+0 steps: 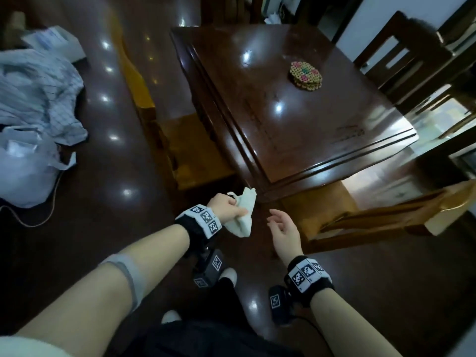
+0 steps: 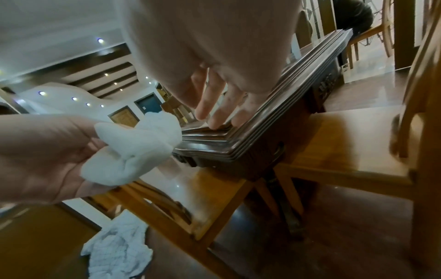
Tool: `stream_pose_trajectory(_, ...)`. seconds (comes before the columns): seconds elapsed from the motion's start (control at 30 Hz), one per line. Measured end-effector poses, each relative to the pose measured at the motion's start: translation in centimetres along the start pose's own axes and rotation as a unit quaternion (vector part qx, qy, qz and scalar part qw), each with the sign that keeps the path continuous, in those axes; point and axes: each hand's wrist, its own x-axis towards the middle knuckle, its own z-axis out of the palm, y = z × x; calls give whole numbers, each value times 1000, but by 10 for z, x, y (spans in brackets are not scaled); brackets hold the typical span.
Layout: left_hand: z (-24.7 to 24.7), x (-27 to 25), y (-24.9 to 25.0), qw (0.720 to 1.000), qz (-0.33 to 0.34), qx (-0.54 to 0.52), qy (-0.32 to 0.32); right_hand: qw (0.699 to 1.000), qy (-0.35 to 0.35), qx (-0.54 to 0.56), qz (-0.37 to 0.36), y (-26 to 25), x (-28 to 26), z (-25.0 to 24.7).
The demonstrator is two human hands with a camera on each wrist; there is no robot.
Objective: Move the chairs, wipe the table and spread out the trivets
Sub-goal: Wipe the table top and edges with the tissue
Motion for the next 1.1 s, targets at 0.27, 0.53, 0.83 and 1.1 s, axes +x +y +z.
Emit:
stream_pose_trajectory(0.27,-103,-60,-67,993,2,-93,75,987,-139,70,34,-82,-27,114)
stream_pose_trajectory(0.53,-201,-83,-116,982,14,-100,162,963,-262,54,15,-163,-17,211)
stream_pose_trajectory(0.83,-355,-36,-156,965,-8,-126,229,956,-289,52,-15,-242,63,359)
stream_pose_trajectory(1.1,-496,20,-156,965,14,-96,244,946,-309,95,-14,-352,145,459)
